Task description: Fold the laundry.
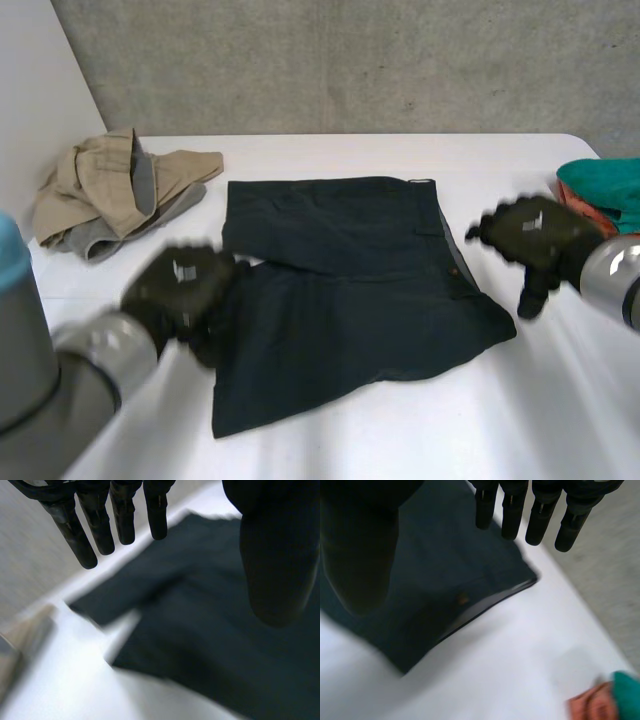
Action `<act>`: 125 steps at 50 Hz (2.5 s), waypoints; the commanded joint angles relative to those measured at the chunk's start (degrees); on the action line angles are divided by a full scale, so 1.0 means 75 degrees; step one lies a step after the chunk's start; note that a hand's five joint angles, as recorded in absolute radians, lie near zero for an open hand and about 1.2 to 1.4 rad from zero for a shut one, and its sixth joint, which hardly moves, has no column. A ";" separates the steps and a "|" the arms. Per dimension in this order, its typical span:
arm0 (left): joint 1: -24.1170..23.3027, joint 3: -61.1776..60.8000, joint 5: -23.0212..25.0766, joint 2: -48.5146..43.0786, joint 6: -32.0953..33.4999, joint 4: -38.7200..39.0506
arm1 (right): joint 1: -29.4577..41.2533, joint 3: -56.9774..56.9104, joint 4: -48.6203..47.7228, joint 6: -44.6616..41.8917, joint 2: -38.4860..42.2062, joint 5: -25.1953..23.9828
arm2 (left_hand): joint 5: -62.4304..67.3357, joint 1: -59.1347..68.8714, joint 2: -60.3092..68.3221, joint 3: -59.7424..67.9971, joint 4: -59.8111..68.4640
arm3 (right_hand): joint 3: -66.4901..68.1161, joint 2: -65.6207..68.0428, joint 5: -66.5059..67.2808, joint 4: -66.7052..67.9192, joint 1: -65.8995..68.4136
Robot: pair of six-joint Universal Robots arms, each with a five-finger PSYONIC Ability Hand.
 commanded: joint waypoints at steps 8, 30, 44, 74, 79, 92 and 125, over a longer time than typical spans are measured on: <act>-0.0160 -0.1876 0.0284 -0.0793 -0.0008 0.2192 | -0.0756 0.2745 -0.3244 -0.0275 0.0581 -0.1311 | 0.0379 0.0416 0.0424 0.0431 0.0368 | 0.0877 0.0999 0.0799 0.0861 0.0949; -0.0863 -0.1747 0.0109 -0.1193 0.0039 0.2487 | -0.0720 0.2862 -0.3704 -0.0216 0.0959 -0.1194 | 0.8182 0.8218 0.8226 0.8233 0.8170 | 0.8113 0.8236 0.8036 0.8098 0.8186; -0.1367 -0.1572 0.0143 0.0518 0.1375 -0.1812 | -0.1434 0.2183 0.2231 -0.2260 -0.1199 -0.0843 | 0.8182 0.8218 0.8226 0.8233 0.8170 | 0.8113 0.8236 0.8036 0.8098 0.8186; -0.0242 0.5575 -0.0407 -0.5457 0.1902 0.3705 | 0.1083 -0.3298 -0.3735 0.0686 0.4176 0.1641 | 0.8182 0.8218 0.8226 0.8233 0.8170 | 0.8113 0.8236 0.8036 0.8098 0.8186; -0.0195 0.6886 -0.0477 -0.6487 0.1949 0.3729 | 0.1178 -0.4191 -0.4651 0.0686 0.5338 0.2063 | 0.2403 0.2440 0.2448 0.2455 0.2392 | -0.1220 -0.1097 -0.1298 -0.1235 -0.1148; -0.0687 0.5450 -0.0735 -0.4792 0.1832 0.3693 | 0.1331 -0.3057 -0.4244 0.1272 0.3303 0.2463 | -0.1152 -0.1115 -0.1107 -0.1100 -0.1163 | -0.1220 -0.1097 -0.1298 -0.1235 -0.1148; -0.0863 0.2378 0.0155 -0.2657 -0.0137 0.3693 | 0.0264 -0.0220 -0.3773 0.2163 0.3325 0.1243 | -0.1152 -0.1115 -0.1107 -0.1100 -0.1163 | 0.8113 0.8236 0.8036 0.8098 0.8186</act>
